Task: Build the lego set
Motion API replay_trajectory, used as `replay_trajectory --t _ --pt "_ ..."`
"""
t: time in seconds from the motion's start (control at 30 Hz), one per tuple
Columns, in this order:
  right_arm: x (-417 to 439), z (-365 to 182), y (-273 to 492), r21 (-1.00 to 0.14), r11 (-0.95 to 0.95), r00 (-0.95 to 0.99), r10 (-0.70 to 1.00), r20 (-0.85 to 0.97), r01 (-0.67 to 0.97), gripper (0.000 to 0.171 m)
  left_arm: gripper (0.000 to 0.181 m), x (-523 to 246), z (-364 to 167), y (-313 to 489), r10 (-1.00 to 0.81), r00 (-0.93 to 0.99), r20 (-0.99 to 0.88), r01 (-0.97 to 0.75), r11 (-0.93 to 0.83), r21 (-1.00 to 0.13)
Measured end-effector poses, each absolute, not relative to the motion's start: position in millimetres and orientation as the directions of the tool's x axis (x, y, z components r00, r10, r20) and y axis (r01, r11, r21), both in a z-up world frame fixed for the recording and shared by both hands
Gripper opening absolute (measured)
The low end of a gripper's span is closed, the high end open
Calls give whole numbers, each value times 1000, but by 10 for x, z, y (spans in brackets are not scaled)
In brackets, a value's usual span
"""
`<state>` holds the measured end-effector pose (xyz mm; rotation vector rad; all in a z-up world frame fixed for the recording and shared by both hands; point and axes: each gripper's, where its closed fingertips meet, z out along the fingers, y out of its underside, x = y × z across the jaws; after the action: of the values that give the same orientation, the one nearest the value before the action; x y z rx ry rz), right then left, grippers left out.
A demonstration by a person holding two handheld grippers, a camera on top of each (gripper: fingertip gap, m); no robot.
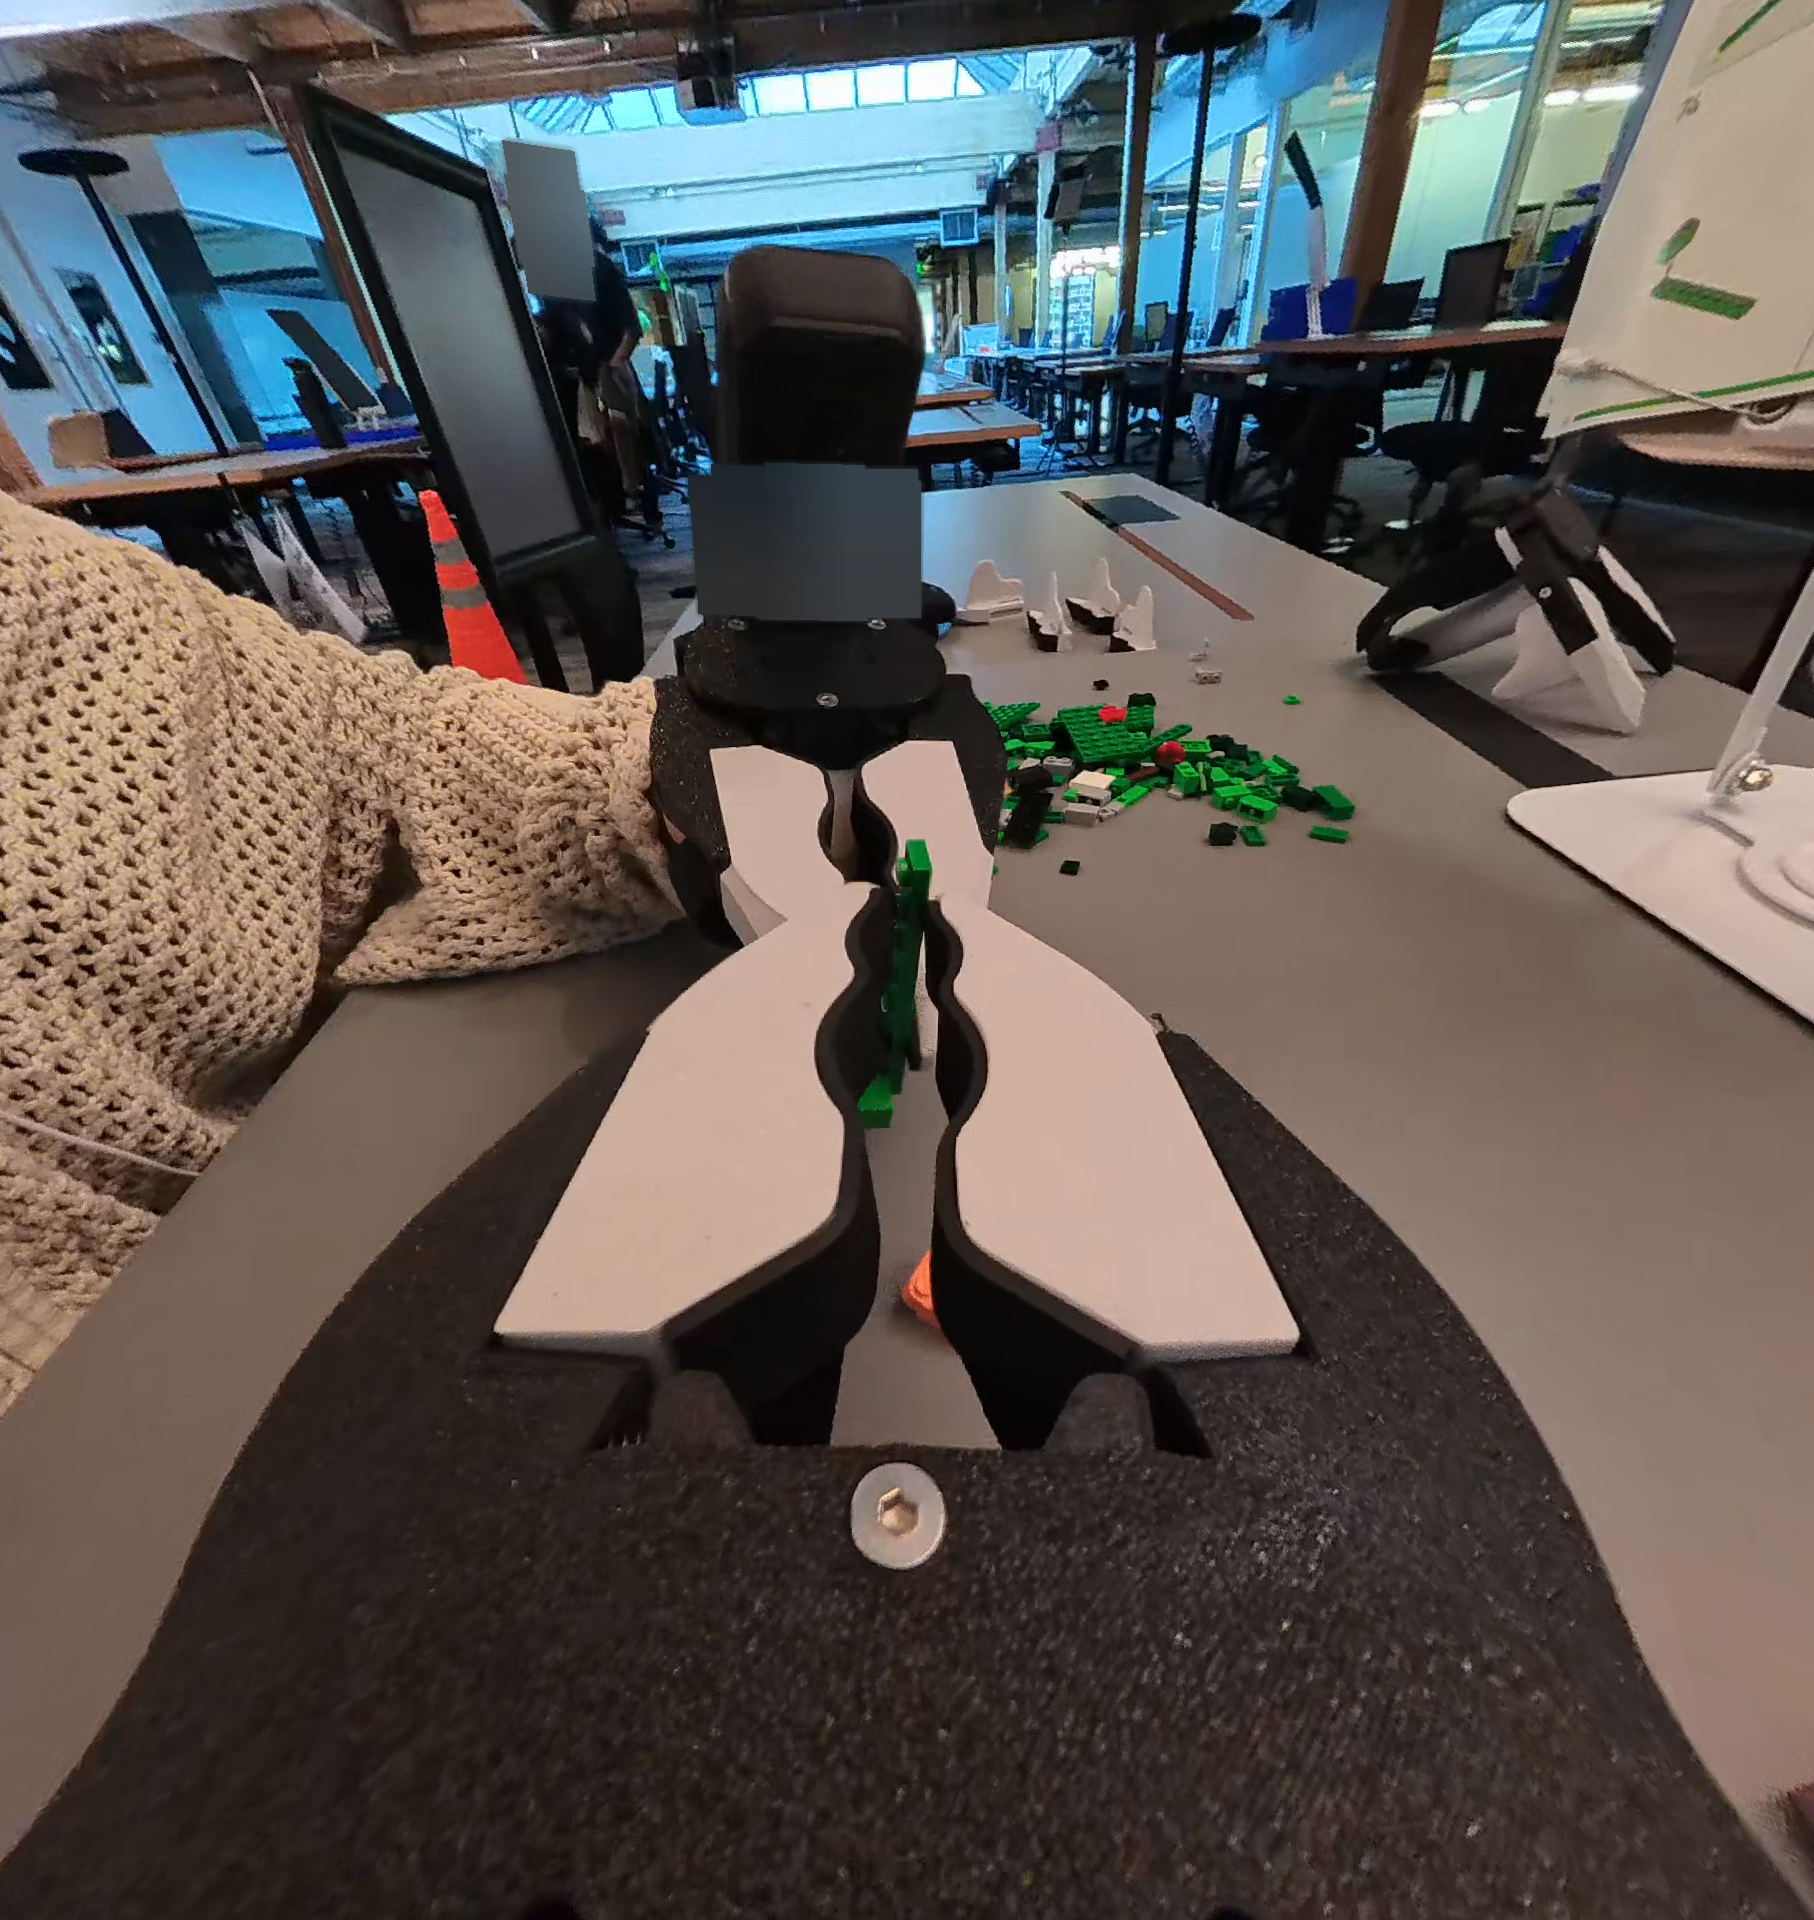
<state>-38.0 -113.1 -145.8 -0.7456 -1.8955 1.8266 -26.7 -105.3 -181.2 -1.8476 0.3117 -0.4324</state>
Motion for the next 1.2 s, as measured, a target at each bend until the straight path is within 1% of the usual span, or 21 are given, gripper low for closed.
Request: replay_trajectory --t 0.1,0.23,0.33,0.37,0.4,0.53,0.57,0.67,0.77,0.83,0.9,1.0,1.07,1.13,1.2 --pt "-383 -1480 -1128 -993 -12 -780 617 -100 117 5 4 -266 -1835 -1050 -418 899 131 -11 -321 -947" --pt "-395 -1498 -1132 -996 15 -770 635 -56 85 7 4 -281 -1857 -1062 -421 898 127 -29 -343 -939" --pt "-375 -1494 -1159 -996 16 -783 619 -60 90 14 4 -270 -1902 -1072 -431 895 113 -61 -369 -927" --pt "-373 -1503 -1161 -995 23 -784 619 -59 94 12 4 -258 -1927 -1076 -437 892 116 -68 -383 -921" --pt "-372 -1519 -1161 -995 35 -783 620 -55 98 6 4 -239 -1950 -1081 -444 888 120 -73 -394 -916" --pt "-380 -1561 -1163 -993 72 -775 631 -28 94 6 4 -233 -1999 -1092 -449 883 134 -76 -419 -905" --pt "-386 -1552 -1151 -994 76 -767 642 -13 80 8 4 -249 -2006 -1098 -445 886 135 -76 -425 -902" --pt "-377 -1535 -1073 -992 110 -738 674 27 64 21 4 -296 -2049 -1166 -427 891 156 -65 -460 -886" --pt "-324 -1592 -1028 -975 217 -704 701 116 55 24 4 -270 -2092 -1311 -426 872 242 -14 -515 -857" --pt "-246 -1688 -1111 -950 309 -703 686 190 45 27 4 -181 -2145 -1429 -445 838 315 1 -577 -817" --pt "-161 -1773 -1222 -927 374 -711 660 243 30 32 4 -85 -2253 -1550 -458 809 368 -24 -652 -758" --pt "-64 -1889 -1327 -874 485 -718 616 324 22 33 4 26 -2388 -1728 -455 773 443 -64 -751 -657" --pt "-18 -1935 -1389 -822 570 -711 574 406 -9 30 4 73 -2420 -1839 -449 737 505 -83 -801 -593" --pt "10 -1999 -1486 -762 647 -713 517 474 -37 28 4 108 -2452 -1941 -428 688 586 -102 -857 -505" --pt "36 -2089 -1588 -712 701 -728 466 503 -43 27 4 71 -2541 -2059 -377 668 642 -151 -913 -379"
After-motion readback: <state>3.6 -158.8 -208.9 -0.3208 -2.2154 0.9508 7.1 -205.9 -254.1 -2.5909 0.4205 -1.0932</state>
